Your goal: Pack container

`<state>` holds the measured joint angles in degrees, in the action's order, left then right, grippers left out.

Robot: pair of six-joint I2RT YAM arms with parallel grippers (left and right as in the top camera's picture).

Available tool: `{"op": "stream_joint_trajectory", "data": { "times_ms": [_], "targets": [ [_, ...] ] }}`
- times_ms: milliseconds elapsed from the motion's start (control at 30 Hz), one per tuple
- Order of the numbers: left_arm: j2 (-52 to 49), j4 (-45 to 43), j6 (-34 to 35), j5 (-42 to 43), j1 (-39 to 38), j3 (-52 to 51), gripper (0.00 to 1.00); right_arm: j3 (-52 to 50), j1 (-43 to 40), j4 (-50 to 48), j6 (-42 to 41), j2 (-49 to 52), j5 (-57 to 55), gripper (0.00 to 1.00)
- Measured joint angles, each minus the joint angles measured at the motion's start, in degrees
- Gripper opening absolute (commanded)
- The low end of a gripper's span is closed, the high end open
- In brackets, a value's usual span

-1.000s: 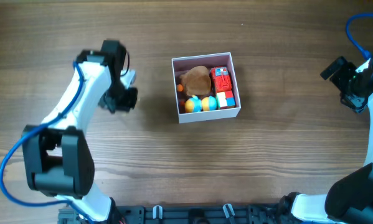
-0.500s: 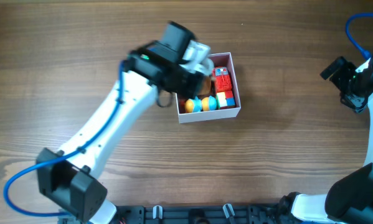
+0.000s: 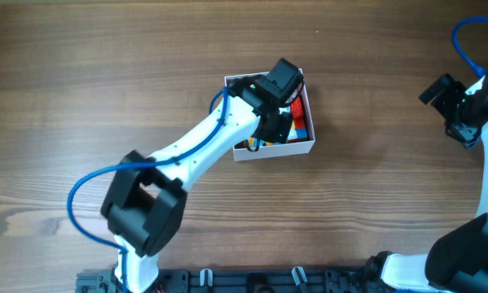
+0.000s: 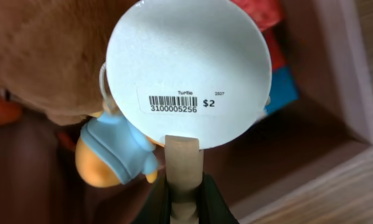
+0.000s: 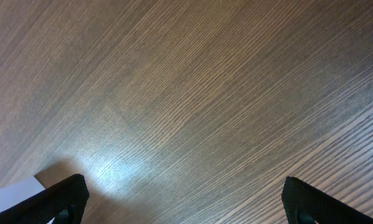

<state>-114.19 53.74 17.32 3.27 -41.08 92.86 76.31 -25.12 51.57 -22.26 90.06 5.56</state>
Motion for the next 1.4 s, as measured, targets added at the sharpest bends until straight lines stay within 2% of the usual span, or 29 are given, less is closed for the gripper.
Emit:
{"op": "stream_joint_trajectory", "data": {
  "times_ms": [100,167,200,233,300,333,367,600,767,967,1100,1200,1400],
  "targets": [
    [-1.53,0.02,0.31,-0.46,0.00,0.00,0.07,0.00,0.00,0.00,0.00,0.00,0.00,1.00],
    [-2.34,0.11,0.66,-0.46,0.00,0.00,0.16,0.00,0.00,0.00,0.00,0.00,0.00,1.00],
    [-2.62,0.28,1.11,-0.46,0.00,0.00,0.29,0.00,0.00,0.00,0.00,0.00,0.00,1.00],
    [-2.75,0.37,1.11,-0.46,0.00,0.00,0.34,0.00,0.00,0.00,-0.02,0.00,0.00,1.00],
    [-2.80,0.50,1.60,-0.46,0.00,0.00,0.60,0.00,0.00,0.00,0.00,0.00,0.00,1.00],
    [-2.80,0.63,1.51,-0.52,0.00,0.00,0.84,0.00,0.00,-0.02,0.00,0.00,0.00,1.00],
    [-2.80,0.83,1.75,-0.68,0.00,0.00,1.00,0.00,0.00,-0.02,-0.02,0.00,0.00,1.00],
    [0.90,5.79,1.84,-1.90,0.46,3.89,1.00,0.00,0.00,-0.20,0.00,0.00,0.00,1.00],
    [12.20,8.24,1.84,-6.38,0.42,8.96,1.00,0.00,0.00,-0.20,0.00,0.00,0.00,1.00],
    [30.47,13.11,1.86,-17.97,1.73,10.58,1.00,0.00,0.00,-0.22,0.00,0.00,0.00,1.00],
    [40.28,16.22,3.32,-24.06,7.54,10.64,1.00,0.00,0.00,-0.22,0.00,0.00,0.00,1.00],
    [46.75,17.16,5.07,-26.67,15.21,10.67,1.00,0.00,0.00,-0.22,0.00,0.02,0.02,1.00],
    [52.02,20.85,5.99,-28.44,26.73,11.02,1.00,0.00,0.00,-0.20,0.00,0.00,0.00,1.00]
  ]
}}
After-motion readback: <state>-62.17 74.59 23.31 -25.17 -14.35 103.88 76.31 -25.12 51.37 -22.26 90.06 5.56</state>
